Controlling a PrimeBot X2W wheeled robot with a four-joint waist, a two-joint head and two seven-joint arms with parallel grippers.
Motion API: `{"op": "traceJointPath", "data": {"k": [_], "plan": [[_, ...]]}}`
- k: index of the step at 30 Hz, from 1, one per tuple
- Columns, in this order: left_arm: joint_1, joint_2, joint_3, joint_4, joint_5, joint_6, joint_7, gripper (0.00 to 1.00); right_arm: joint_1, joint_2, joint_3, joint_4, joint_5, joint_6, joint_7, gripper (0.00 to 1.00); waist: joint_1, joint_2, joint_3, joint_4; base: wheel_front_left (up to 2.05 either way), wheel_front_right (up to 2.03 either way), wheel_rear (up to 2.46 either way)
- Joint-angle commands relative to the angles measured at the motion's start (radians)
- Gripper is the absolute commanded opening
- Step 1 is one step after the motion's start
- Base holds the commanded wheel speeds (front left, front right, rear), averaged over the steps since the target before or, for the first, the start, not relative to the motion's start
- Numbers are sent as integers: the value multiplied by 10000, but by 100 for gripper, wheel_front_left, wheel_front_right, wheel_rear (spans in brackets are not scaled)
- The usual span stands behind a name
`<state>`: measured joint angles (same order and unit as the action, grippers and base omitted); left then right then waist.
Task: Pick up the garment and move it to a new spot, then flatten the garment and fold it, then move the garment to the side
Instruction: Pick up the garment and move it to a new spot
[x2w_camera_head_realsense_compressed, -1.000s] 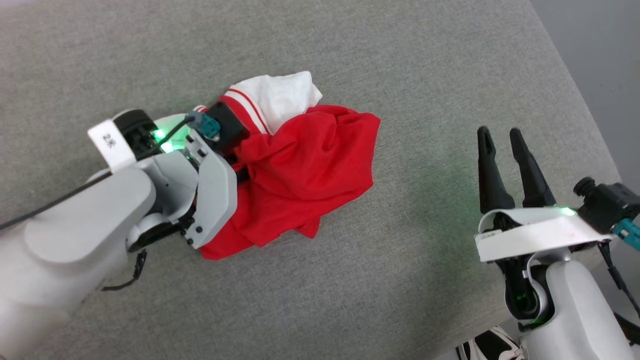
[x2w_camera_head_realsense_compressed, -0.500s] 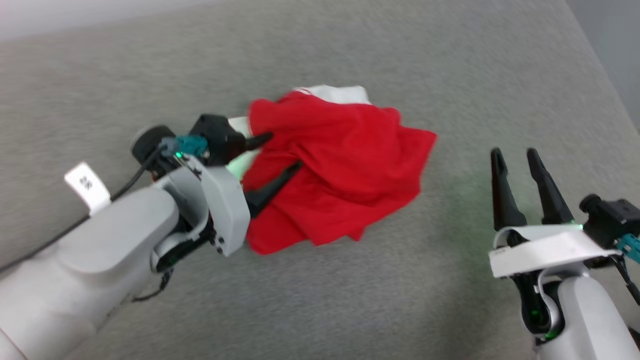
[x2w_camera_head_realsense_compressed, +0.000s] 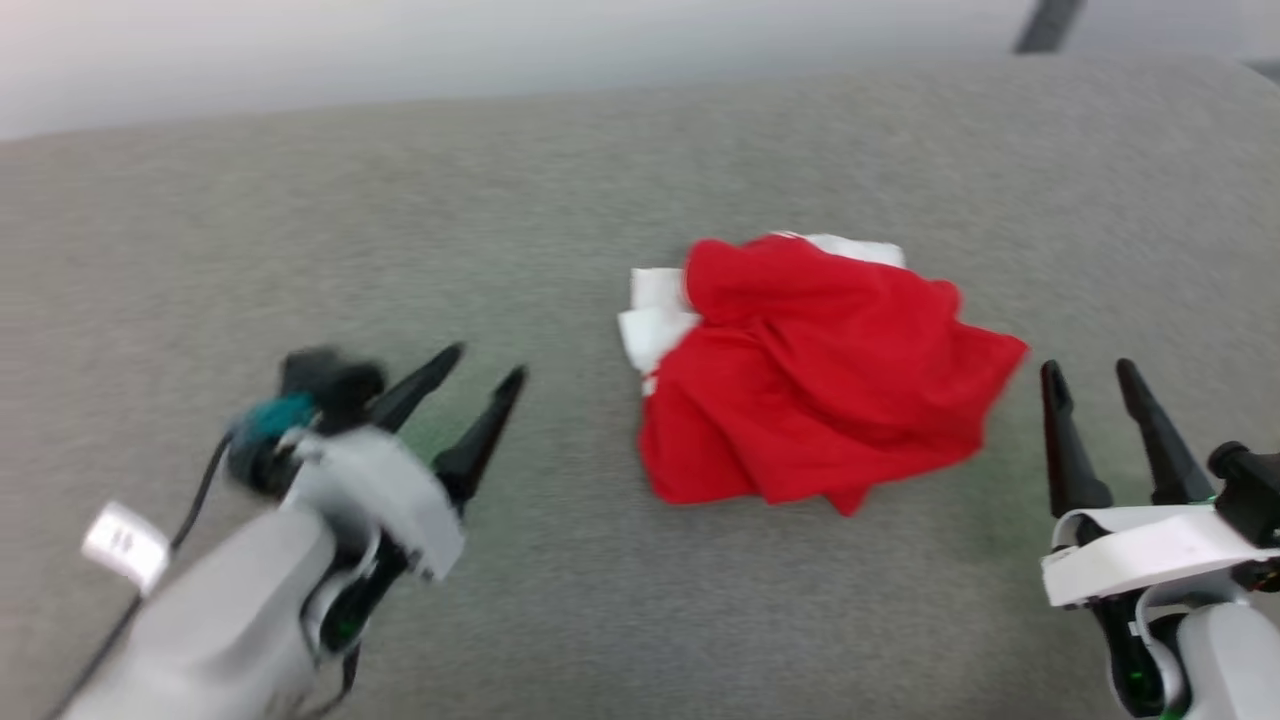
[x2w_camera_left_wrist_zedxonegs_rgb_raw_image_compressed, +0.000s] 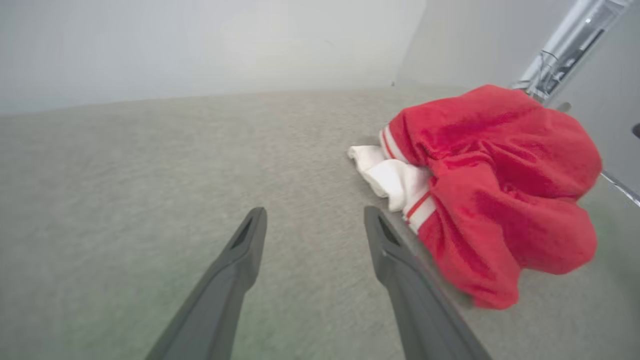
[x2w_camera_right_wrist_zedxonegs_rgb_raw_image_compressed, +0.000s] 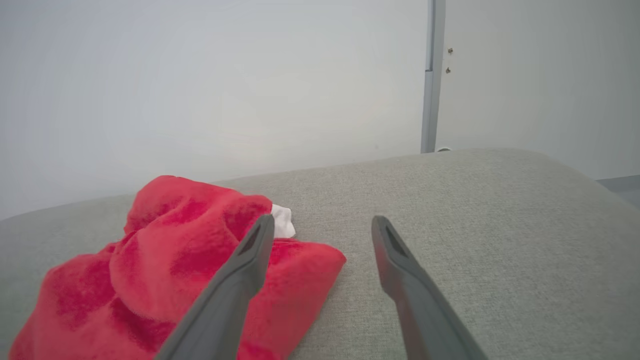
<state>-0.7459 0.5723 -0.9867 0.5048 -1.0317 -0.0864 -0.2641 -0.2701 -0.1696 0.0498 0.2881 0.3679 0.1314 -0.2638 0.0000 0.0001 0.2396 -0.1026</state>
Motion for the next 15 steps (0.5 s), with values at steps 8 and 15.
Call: {"op": "traceJointPath", "data": {"k": [8,15], "plan": [[3350,-995,4138,-428,2189,5,2,100,528,-427,-289,-25,-65,-14,-7,100,0,-1,-814,1631,0,0,0],[5385,-2112,7143,-1299,4339,-112,0,100,1029,-650,-432,14,-26,-14,-7,100,0,-1,-1293,1956,0,0,0]]}}
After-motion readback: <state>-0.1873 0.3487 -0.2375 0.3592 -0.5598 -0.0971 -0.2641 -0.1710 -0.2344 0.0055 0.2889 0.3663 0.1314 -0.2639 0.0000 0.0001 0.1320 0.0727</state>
